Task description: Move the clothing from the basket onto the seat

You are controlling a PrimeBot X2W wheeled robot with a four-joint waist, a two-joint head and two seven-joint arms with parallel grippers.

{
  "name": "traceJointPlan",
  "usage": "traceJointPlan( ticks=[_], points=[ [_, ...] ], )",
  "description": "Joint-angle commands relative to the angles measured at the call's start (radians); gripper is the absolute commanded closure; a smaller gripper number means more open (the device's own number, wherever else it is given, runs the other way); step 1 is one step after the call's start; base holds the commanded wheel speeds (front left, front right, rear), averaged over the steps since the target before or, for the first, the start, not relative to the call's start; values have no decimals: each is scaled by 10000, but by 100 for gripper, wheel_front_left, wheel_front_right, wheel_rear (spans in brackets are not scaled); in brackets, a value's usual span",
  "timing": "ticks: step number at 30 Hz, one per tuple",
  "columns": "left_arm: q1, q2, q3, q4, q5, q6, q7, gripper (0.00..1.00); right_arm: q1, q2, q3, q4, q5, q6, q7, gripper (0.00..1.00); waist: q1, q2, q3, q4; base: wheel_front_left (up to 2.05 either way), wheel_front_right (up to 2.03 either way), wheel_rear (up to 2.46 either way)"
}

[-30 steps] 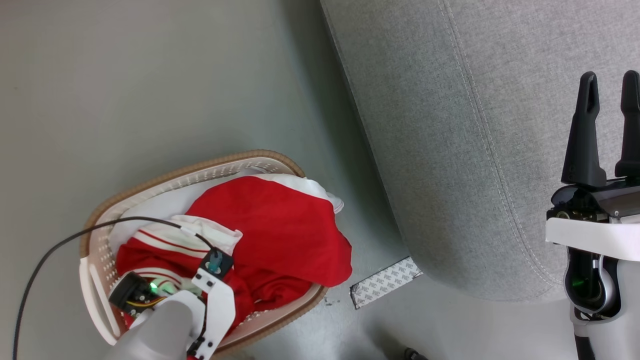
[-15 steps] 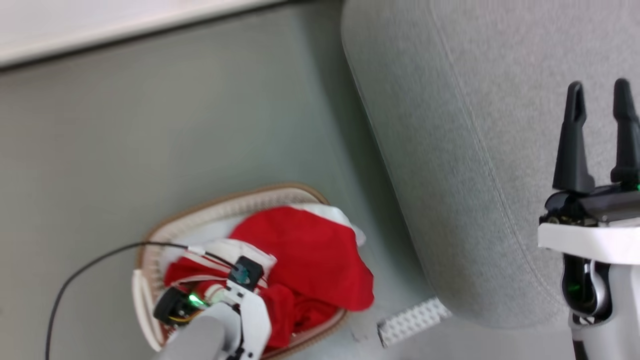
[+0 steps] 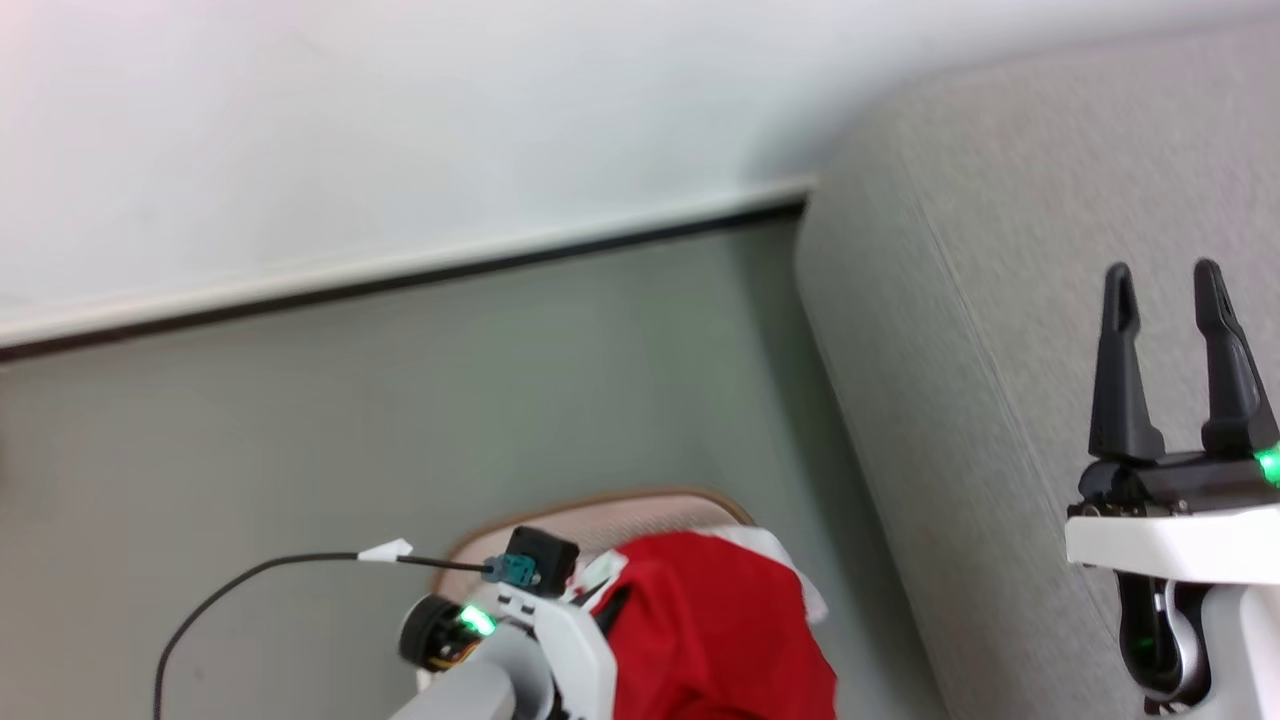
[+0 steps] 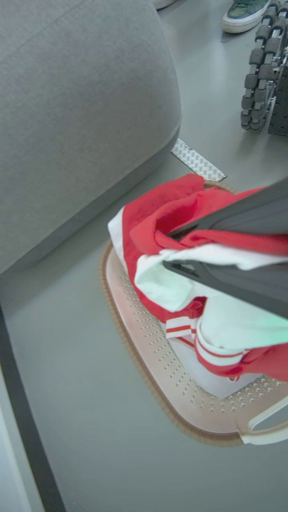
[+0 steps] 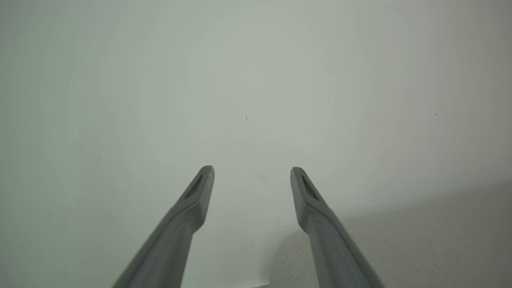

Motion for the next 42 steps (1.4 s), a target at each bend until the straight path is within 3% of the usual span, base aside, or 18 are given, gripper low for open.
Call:
traceJointPlan(
  ticks=[1,13,20,27,37,42],
  points=[
    [108,9,-91,-361,-413,21,-299,100,255,-103,-32,-10,135,-21,-27,0,2,0,-945,811,0,0,0],
    [-86,1094,295,-2738,-1349,88,-1459,100,940,-218,358,138,514,-21,-27,0,2,0,-2227,1181,0,0,0],
    [-335,1654,838,-4911,-1109,705,-1522,100,1243,-268,716,233,678,-21,-27,0,2,0,-2669,1238,0,0,0],
    [-667,2120,1178,-6655,-1225,1262,-928,100,1340,-257,1144,231,842,-21,-27,0,2,0,-2746,1326,0,0,0],
    [-532,2425,1276,-7513,-1280,1655,-636,100,1291,-475,1992,261,942,-21,-27,0,2,0,-2641,1447,0,0,0],
    [-501,2450,1267,-7393,-1279,1712,-686,100,1187,-531,2924,422,1153,-21,-27,0,2,0,-2675,1519,0,0,0]
  ],
)
